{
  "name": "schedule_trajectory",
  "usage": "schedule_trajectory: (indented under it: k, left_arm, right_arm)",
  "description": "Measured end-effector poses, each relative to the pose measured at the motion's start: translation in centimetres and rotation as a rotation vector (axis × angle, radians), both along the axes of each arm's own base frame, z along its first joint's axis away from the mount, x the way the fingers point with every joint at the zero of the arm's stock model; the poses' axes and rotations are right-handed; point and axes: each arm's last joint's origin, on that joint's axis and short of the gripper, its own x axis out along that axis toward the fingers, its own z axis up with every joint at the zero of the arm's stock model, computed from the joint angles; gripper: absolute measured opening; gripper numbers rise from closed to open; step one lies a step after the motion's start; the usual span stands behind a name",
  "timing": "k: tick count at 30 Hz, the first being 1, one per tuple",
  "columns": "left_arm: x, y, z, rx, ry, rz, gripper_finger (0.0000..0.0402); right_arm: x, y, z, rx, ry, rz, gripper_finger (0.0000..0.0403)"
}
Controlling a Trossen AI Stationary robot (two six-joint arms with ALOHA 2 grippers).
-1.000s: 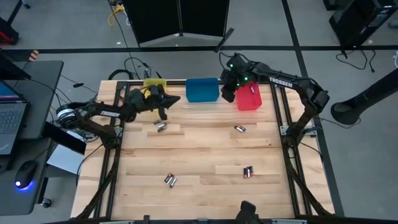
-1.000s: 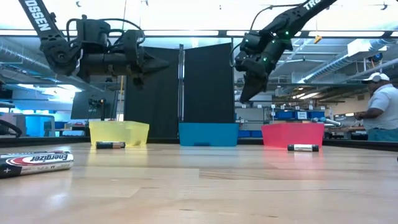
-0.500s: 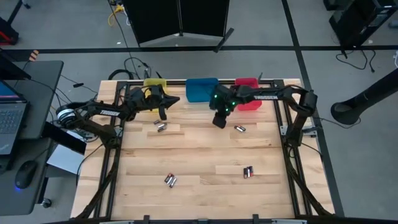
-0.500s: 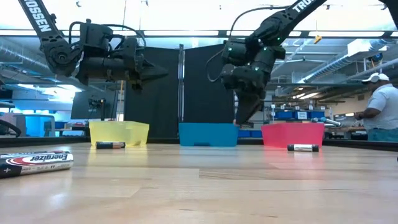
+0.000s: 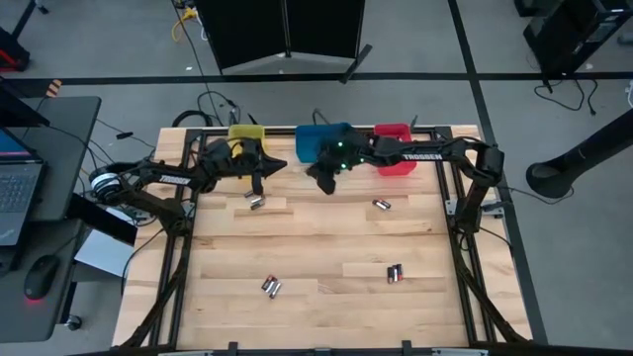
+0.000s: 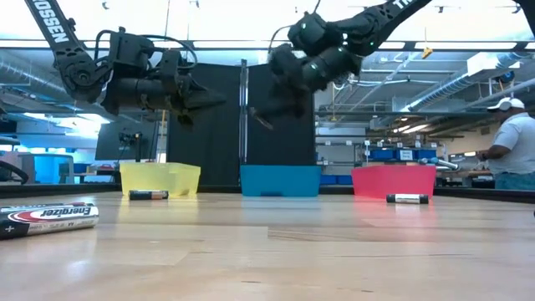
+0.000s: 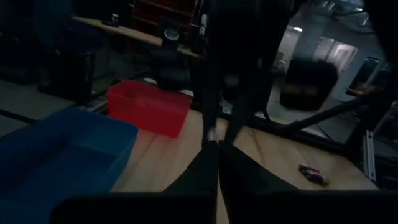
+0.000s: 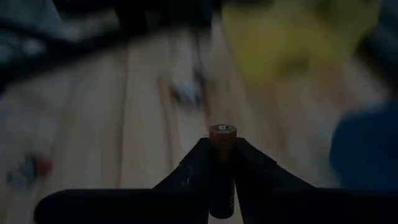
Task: Sort batteries
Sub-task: Put the black battery into the yellow bin
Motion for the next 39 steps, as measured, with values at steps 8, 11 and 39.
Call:
schedule_trajectory:
  k: [8,11,39]
  left_arm:
    - [0.0,0.1,0.3,0.024,-0.021,0.022,0.0087]
    - [0.0,0.0,0.6,0.04,-0.057,0.02,0.0115]
    - [2.2,0.1,4.2,0.16,-0.178,-0.046,0.0159]
  right_arm:
    - [1.1,-0.7,2.7,-0.127,-0.296,0.001,0.0055]
    - [1.2,-0.8,3.3,-0.157,-0.353,0.003,0.0055]
    - [1.4,-0.7,4.9,-0.23,-0.516,0.092,0.0055]
